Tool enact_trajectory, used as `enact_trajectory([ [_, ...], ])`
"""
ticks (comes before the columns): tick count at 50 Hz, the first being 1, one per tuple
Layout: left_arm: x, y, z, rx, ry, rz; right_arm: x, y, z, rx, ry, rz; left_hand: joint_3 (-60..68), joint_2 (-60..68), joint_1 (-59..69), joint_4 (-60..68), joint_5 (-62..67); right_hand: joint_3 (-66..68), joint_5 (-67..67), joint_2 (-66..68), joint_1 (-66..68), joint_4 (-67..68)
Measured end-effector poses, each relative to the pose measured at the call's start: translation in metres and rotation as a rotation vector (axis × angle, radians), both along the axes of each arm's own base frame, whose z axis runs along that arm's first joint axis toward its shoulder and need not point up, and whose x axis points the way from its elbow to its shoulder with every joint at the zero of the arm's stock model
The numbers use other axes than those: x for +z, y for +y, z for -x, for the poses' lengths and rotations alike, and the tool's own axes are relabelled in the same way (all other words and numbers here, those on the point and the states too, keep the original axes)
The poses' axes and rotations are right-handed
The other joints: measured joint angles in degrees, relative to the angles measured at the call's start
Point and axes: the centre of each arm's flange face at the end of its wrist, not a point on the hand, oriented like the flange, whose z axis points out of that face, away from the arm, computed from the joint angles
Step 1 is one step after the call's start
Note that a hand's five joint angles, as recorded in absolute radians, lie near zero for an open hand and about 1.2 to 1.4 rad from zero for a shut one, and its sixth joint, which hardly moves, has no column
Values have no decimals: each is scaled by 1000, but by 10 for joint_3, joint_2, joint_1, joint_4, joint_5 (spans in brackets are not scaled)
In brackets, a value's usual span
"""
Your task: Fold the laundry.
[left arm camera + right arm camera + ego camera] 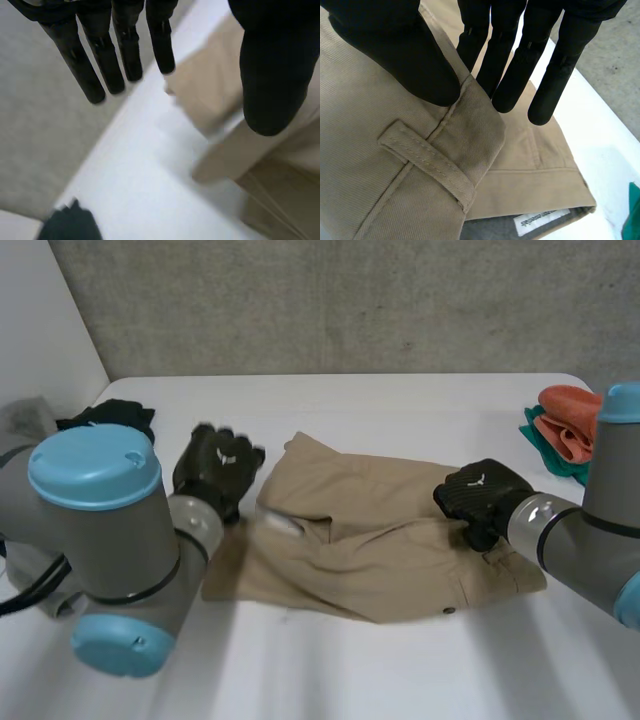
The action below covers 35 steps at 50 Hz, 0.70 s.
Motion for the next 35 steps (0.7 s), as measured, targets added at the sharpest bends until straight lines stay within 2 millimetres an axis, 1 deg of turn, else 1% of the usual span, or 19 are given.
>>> enact_trajectory([
  [2,-7,10,-6,7,-35,-62,-2,2,0,5,2,-2,-100,-99,-89,-109,-111,0,0,0,0,0],
  [3,-9,13,-8,9,-43,-82,-3,2,1,6,1,-1,-100,-99,-89,-109,-111,0,0,0,0,0],
  [5,-12,19,-13,15,-53,-118,-2,3,2,7,-2,3,-149,-147,-121,-156,-160,0,0,0,0,0],
  [9,-16,25,-18,21,-42,-156,2,5,4,10,-16,19,-172,-167,-142,-175,-183,0,0,0,0,0],
  [14,-24,20,-18,14,-15,-184,12,8,7,13,-38,48,-173,-168,-142,-176,-184,0,0,0,0,0],
  [18,-36,15,-16,1,-13,-219,19,10,10,11,-54,65,-172,-167,-141,-174,-181,0,0,0,0,0],
  [21,-45,12,-15,-4,-18,-240,20,10,10,11,-57,68,-164,-158,-131,-166,-170,0,0,0,0,0],
  [22,-47,11,-14,-6,-18,-244,19,10,10,12,-57,66,-142,-137,-106,-143,-145,0,0,0,0,0],
  [23,-49,10,-13,-7,-17,-246,18,11,10,12,-56,64,-86,-82,-43,-87,-87,0,0,0,0,0],
  [24,-51,8,-12,-9,-15,-245,17,10,10,14,-55,61,-86,-82,-43,-87,-87,0,0,0,0,0],
  [25,-54,5,-10,-13,-10,-243,15,10,9,15,-53,58,79,84,145,80,77,0,0,0,0,0],
  [26,-55,3,-9,-15,-6,-240,14,9,9,17,-52,57,114,132,183,115,112,0,0,0,0,0],
  [27,-57,-1,-6,-17,1,-231,12,8,7,20,-51,57,208,215,270,199,194,0,0,0,0,0],
  [28,-57,-5,-4,-19,8,-220,10,6,6,22,-51,63,275,282,342,278,272,0,0,0,0,0],
  [29,-57,-10,-2,-19,18,-204,9,4,4,23,-52,71,321,331,356,325,311,0,0,0,0,0],
  [32,-48,-28,5,-11,58,-128,9,-7,-3,22,-64,119,338,347,356,344,314,0,0,0,0,0],
  [34,-29,-46,10,2,110,-30,17,-22,-11,13,-97,201,339,347,356,345,314,0,0,0,0,0],
  [35,-22,-51,11,6,129,4,21,-27,-15,8,-113,234,339,347,356,345,314,1,0,0,0,0],
])
